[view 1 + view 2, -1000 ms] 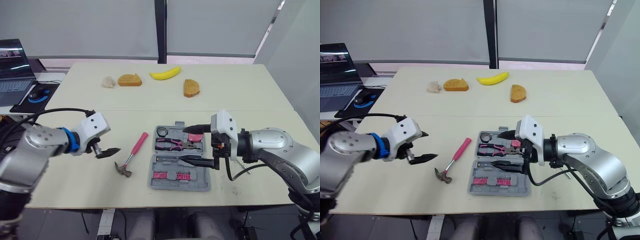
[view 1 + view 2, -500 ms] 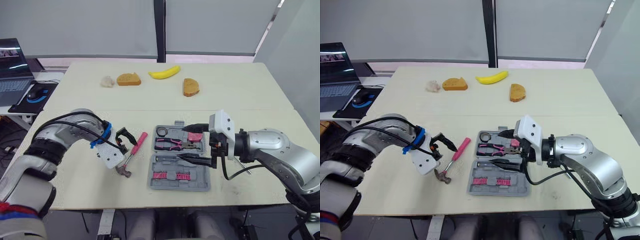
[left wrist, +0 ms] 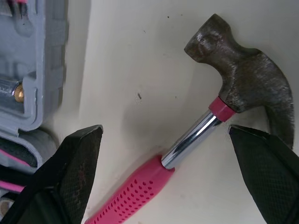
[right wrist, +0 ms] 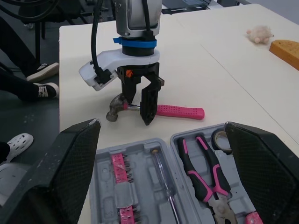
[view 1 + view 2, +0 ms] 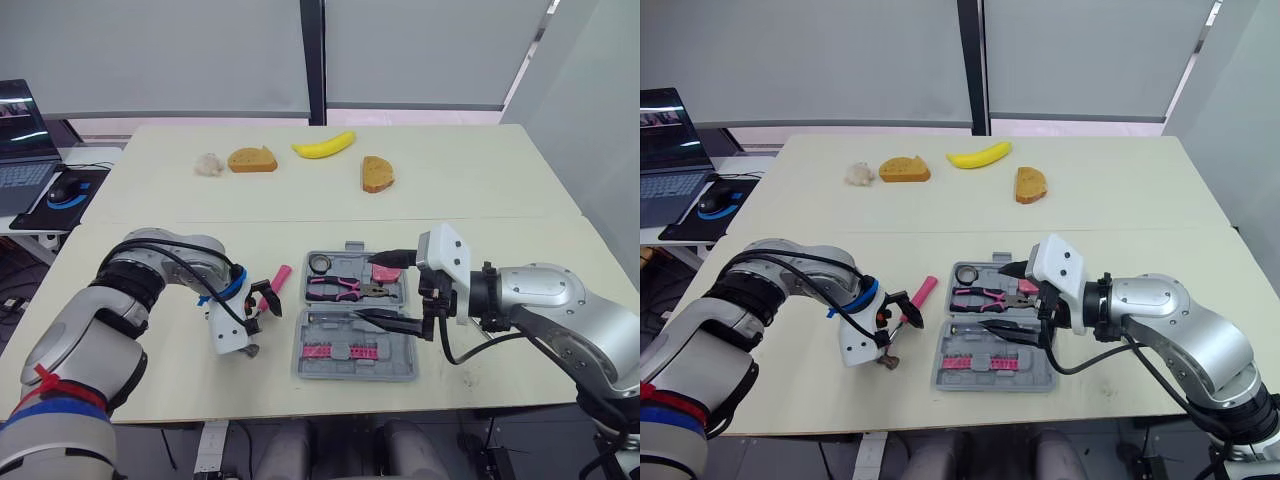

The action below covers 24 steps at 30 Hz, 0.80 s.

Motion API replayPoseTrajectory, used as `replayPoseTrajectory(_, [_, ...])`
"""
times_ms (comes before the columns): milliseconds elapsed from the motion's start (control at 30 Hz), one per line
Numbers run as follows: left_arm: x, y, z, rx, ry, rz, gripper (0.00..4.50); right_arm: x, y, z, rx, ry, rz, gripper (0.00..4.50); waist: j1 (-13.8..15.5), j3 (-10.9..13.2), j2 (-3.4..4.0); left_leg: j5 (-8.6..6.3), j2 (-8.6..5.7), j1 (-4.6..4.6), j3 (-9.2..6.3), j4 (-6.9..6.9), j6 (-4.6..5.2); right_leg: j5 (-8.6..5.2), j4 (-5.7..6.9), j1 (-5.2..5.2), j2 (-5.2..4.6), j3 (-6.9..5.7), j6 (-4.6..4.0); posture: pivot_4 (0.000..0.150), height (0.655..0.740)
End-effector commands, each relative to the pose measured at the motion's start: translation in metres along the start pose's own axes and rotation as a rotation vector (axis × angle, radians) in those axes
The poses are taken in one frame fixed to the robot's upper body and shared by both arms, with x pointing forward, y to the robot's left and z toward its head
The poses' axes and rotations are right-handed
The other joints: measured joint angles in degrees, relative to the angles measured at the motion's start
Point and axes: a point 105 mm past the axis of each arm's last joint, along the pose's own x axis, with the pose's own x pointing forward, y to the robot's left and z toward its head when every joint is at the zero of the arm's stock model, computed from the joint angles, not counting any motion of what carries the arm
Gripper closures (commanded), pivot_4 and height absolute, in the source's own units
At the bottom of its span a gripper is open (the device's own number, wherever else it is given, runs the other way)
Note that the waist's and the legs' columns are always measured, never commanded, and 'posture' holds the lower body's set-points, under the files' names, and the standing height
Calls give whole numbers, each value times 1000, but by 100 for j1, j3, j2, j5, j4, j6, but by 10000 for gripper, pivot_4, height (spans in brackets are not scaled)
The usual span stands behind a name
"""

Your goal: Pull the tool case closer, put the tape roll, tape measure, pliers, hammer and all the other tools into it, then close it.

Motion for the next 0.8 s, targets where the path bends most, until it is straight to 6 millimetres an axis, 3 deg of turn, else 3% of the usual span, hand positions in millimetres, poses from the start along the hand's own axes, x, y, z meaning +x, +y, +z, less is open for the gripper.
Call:
replayPoseTrajectory(33, [7,1,3,29,-18,-9,8993,-6,3,9,-41,-16,-13,0,0,-1,1,0,0,1,0,0,0,0,2,0,0,-1,0,1500,7400])
replayPoseTrajectory(367, [14,-10,9,-6,-49,-21,40103,-9,4,6,-44,8,-13,0,57,-5,1,0,-5,13,0,3,0,0,3,16,-2,-2,7,1500,7400])
replayPoseTrajectory(500, [12,-14,11,-11,-57,-22,43999,-8,6,6,-41,6,-2,0,42,-5,2,0,-3,17,0,2,0,0,4,16,-2,0,7,1500,7400])
replayPoseTrajectory(800, [-7,-35,8,-84,-22,-47,44389,-6,3,7,-43,-2,13,0,-30,-4,0,0,4,16,-1,2,0,0,5,12,5,1,7,1500,7400])
